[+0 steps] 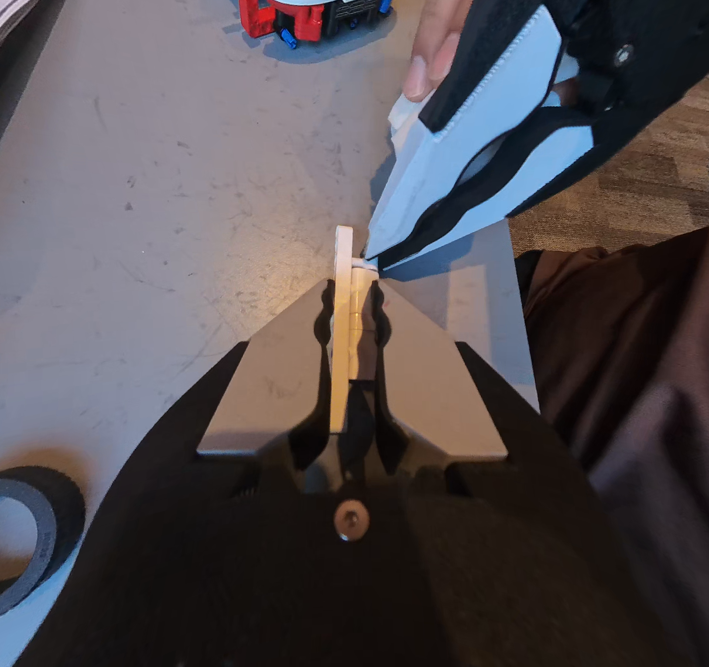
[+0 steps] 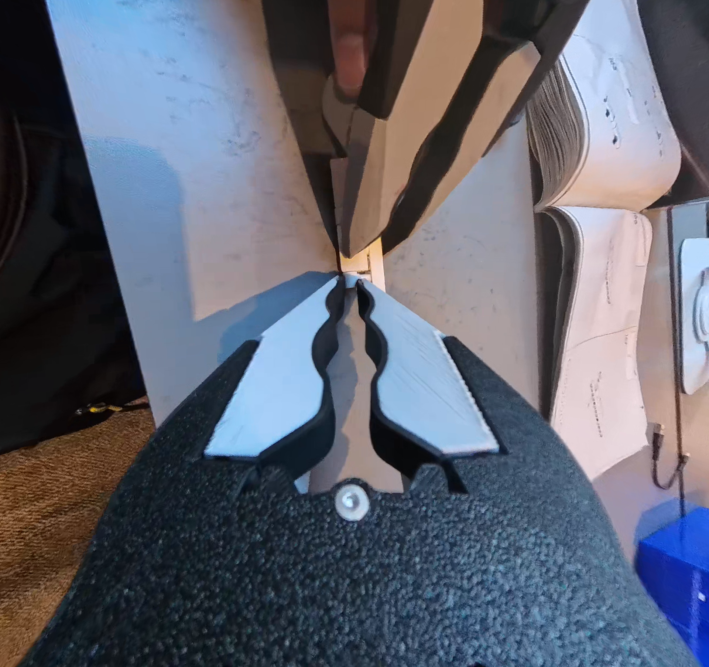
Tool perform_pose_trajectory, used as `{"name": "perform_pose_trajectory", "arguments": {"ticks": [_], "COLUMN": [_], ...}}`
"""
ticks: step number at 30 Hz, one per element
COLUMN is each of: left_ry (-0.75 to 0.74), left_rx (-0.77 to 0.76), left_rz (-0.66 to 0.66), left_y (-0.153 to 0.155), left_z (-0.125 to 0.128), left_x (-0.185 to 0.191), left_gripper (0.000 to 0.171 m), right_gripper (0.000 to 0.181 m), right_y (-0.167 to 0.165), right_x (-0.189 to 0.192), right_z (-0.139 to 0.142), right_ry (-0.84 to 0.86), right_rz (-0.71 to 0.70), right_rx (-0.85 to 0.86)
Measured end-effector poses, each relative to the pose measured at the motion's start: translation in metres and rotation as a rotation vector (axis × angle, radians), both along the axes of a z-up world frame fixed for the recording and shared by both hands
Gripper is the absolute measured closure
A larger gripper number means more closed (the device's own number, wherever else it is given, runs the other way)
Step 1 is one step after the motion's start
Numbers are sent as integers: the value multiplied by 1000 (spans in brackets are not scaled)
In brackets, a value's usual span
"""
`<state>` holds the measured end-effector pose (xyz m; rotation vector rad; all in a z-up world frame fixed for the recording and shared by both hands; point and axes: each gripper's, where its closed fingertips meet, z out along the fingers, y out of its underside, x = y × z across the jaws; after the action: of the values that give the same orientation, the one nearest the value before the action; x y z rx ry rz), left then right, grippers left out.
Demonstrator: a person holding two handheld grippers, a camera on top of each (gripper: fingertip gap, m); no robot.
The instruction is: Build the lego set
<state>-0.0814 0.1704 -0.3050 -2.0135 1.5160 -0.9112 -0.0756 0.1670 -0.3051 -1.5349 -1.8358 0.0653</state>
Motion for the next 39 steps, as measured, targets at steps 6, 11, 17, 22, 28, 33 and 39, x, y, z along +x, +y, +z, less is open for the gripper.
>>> {"name": "perform_pose_trajectory", "arguments": {"ticks": [6,11,17,22,28,33,39], "left_ry": [18,41,24,9,19,28,33], "left_rx": [44,47,73,89,152,186,187], "left_rz": [-48,-140,-59,-56,-41,-4,62], "left_y": [-1,-24,-7,-10,-11,-11,-16], "left_z": [4,-2,-2,-3,-3,-3,-2], "left_x": [-6,7,-6,-4,-4,-3,2], "left_gripper": [171,171,171,171,171,171,161], "right_gripper": [175,181,181,181,181,181,139], "right_y": [1,18,23,29,-17,-37,-32], "right_x": [0,4,5,4,0,79,202], "right_z": [-1,-3,-2,20,46,62,32], "right_ry": [-21,-84,128,248,422,491,580], "right_rz": [15,49,-114,-228,-289,-463,-780], "right_rx": [-59,51,-53,-15,75,151,-219]}}
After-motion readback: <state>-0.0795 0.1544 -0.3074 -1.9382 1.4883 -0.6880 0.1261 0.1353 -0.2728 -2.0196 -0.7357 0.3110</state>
